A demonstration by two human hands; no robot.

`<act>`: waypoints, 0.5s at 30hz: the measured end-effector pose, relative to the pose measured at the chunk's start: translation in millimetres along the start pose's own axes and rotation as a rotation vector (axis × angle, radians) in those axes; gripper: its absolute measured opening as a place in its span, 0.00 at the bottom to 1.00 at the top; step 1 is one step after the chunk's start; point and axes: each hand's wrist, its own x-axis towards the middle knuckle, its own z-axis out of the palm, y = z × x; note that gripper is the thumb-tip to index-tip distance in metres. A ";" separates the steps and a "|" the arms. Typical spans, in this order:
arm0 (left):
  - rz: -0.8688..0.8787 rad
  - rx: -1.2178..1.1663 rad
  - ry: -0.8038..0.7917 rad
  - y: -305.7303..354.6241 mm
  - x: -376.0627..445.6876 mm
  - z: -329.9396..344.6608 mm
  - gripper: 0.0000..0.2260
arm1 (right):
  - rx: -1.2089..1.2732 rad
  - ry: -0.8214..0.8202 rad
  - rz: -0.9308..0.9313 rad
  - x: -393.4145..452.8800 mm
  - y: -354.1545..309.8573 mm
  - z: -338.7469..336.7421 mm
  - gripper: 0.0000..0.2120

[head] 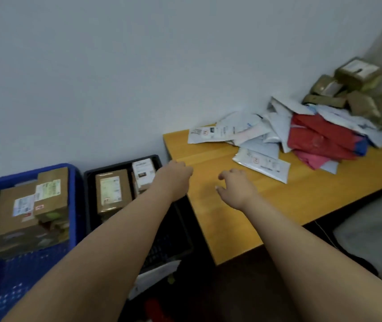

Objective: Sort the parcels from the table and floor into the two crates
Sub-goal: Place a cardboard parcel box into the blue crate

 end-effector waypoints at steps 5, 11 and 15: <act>0.210 0.046 0.012 189.5 67.1 -25.9 0.12 | -0.089 0.089 0.162 -56.8 155.1 -44.8 0.18; 0.393 -0.014 0.049 346.0 104.4 -38.4 0.12 | -0.091 0.161 0.327 -108.8 289.8 -95.2 0.16; 0.458 0.051 -0.004 400.0 131.2 -35.2 0.12 | -0.037 0.166 0.396 -128.1 344.3 -93.6 0.16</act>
